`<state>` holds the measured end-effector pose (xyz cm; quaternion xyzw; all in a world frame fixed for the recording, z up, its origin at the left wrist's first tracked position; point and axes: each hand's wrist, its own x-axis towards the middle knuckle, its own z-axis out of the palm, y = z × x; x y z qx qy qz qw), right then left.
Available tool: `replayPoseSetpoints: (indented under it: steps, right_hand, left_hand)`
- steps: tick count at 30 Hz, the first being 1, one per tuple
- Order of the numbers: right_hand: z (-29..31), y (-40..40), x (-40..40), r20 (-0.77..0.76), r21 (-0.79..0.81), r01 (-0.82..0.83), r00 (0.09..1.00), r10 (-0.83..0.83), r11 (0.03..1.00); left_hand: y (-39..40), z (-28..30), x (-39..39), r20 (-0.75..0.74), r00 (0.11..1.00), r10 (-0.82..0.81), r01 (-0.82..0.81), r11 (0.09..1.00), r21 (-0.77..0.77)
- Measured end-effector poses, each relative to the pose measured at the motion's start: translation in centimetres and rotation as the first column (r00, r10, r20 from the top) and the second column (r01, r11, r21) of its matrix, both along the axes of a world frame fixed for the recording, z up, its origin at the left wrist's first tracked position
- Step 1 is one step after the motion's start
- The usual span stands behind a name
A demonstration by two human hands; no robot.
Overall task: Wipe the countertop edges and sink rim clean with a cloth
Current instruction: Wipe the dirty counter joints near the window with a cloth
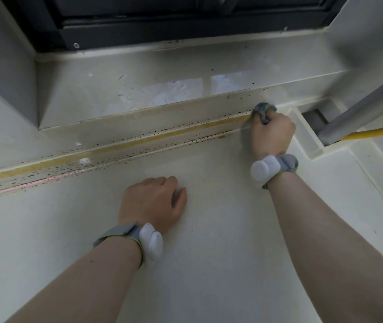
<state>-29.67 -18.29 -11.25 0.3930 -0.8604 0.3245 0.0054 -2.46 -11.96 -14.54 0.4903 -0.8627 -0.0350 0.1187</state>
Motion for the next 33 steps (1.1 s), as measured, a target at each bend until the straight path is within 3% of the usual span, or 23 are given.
replayPoseSetpoints:
  steps: [3, 6, 8, 13, 15, 17, 20, 22, 24, 26, 28, 30, 33]
  right_hand:
    - [0.0, 0.4, 0.6, -0.151, 0.057, -0.181, 0.97, 0.188, 0.982]
    - [0.5, 0.1, -1.8, -0.211, 0.067, -0.19, 0.957, 0.2, 0.98]
    - [0.3, 0.1, -3.0, -0.202, 0.064, -0.117, 0.971, 0.128, 0.991]
    - [1.3, -0.9, -4.8, -0.003, 0.027, 0.198, 0.98, -0.198, 0.98]
    - [1.2, -0.7, -2.2, -0.016, 0.022, 0.107, 0.994, -0.107, 0.994]
    - [0.3, 0.3, 1.8, -0.046, -0.02, -0.119, 0.992, 0.118, 0.993]
    - [-0.4, 1.4, 4.4, -0.134, -0.017, -0.365, 0.923, 0.36, 0.931]
    - [0.4, 1.0, 2.1, -0.172, 0.047, -0.303, 0.936, 0.307, 0.952]
    - [0.9, 0.5, -2.0, -0.147, 0.083, -0.115, 0.981, 0.127, 0.99]
    - [1.5, 0.0, -5.4, -0.02, 0.067, 0.075, 0.997, -0.074, 0.995]
    - [1.8, -0.7, -6.0, 0.079, 0.05, 0.167, 0.982, -0.17, 0.985]
    - [1.5, -0.7, -3.5, 0.066, 0.056, 0.151, 0.986, -0.155, 0.987]
    - [0.1, 1.0, 2.2, -0.026, 0.042, -0.11, 0.993, 0.111, 0.993]
  left_hand:
    - [0.0, -0.1, 0.0, 0.006, 1.0, 0.0, 0.0, 1.0, -0.007]
    - [0.0, 0.0, -0.1, -0.005, 1.0, 0.001, -0.001, 1.0, -0.005]
    - [0.0, 0.0, -0.1, -0.002, 1.0, 0.001, -0.001, 1.0, -0.013]
    - [-0.1, 0.0, -0.2, 0.001, 1.0, 0.0, 0.0, 0.999, -0.049]
    - [0.0, 0.0, 0.1, 0.014, 1.0, 0.002, -0.001, 0.999, -0.047]
    - [0.2, 0.0, 0.1, 0.03, 0.999, 0.011, -0.01, 1.0, -0.025]
    - [0.2, 0.1, -0.1, 0.02, 1.0, 0.014, -0.014, 1.0, -0.014]
    - [0.1, 0.2, -0.2, 0.012, 1.0, 0.003, -0.002, 1.0, -0.014]
    - [0.0, 0.2, -0.2, 0.011, 1.0, -0.003, 0.003, 1.0, -0.021]
    - [0.0, 0.1, -0.2, 0.005, 1.0, -0.004, 0.004, 1.0, -0.02]
    - [0.0, 0.1, -0.1, 0.0, 1.0, -0.001, 0.001, 1.0, -0.03]
    - [0.1, 0.2, 0.1, 0.006, 1.0, 0.004, -0.004, 0.999, -0.032]
    - [0.2, 0.2, 0.1, 0.018, 1.0, 0.018, -0.018, 1.0, -0.011]
